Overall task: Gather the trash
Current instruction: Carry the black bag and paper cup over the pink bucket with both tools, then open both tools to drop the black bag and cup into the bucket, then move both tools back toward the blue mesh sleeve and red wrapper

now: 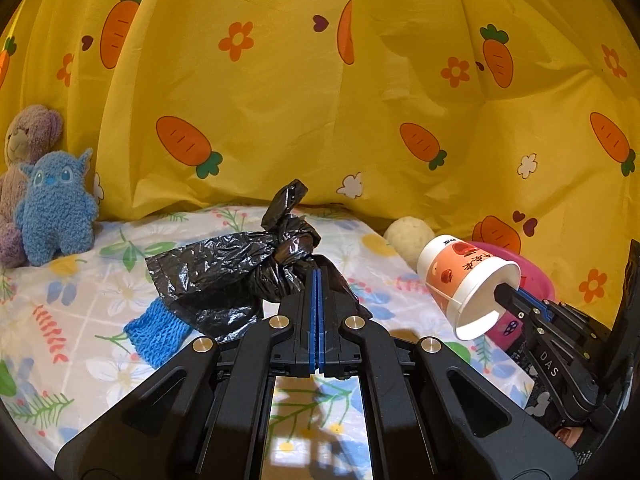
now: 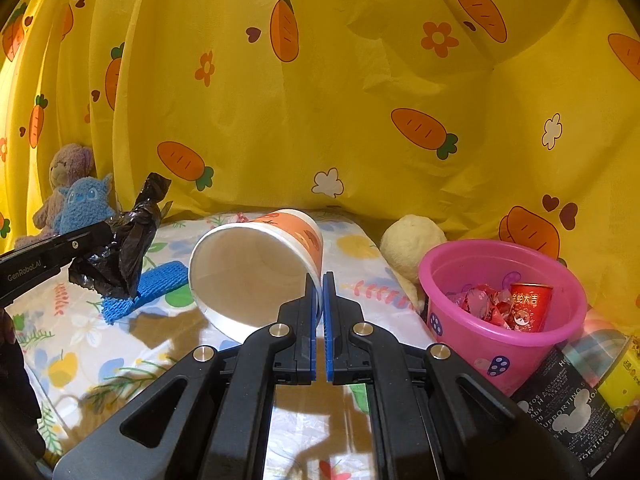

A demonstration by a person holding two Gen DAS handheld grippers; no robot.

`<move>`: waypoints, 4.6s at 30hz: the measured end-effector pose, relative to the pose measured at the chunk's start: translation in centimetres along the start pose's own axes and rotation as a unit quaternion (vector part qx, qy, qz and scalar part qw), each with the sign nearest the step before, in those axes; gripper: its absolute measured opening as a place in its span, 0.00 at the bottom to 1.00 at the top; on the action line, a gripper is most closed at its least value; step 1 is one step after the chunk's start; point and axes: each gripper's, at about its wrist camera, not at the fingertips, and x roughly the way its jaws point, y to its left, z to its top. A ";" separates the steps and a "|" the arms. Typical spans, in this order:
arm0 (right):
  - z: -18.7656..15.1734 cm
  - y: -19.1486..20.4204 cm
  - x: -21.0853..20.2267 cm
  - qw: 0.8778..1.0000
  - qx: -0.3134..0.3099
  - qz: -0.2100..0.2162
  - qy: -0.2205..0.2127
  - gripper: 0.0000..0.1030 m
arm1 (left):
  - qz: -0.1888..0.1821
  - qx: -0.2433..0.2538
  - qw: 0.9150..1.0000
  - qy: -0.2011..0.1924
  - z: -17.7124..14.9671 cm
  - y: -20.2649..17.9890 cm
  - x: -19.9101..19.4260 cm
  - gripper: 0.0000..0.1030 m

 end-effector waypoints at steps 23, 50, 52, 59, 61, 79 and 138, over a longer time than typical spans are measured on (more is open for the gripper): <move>0.8 -9.6 -2.6 0.991 0.045 -0.124 -0.029 0.04 | -0.134 0.068 0.989 0.019 2.6 -12.3 4.7 0.00; 0.9 -19.1 -0.5 0.969 0.108 -0.220 -0.020 0.04 | -0.257 0.089 0.959 0.079 2.2 -22.9 14.3 0.00; 1.0 -19.2 -0.4 0.969 0.108 -0.222 -0.018 0.04 | -0.263 0.087 0.957 0.084 2.1 -23.1 14.8 0.00; 1.4 -19.7 0.4 0.968 0.110 -0.225 -0.014 0.04 | -0.265 0.082 0.956 0.093 1.9 -23.7 16.7 0.00; 1.4 -19.8 0.6 0.968 0.111 -0.225 -0.013 0.04 | -0.267 0.078 0.956 0.097 1.8 -23.9 17.4 0.00; 1.4 -20.2 2.1 0.968 0.112 -0.223 -0.005 0.04 | -0.244 0.032 0.964 0.098 1.1 -22.1 20.1 0.75; 3.2 4.1 7.7 0.999 -0.018 0.004 0.027 0.83 | 0.242 -0.118 0.963 -0.018 -1.1 15.2 0.1 0.88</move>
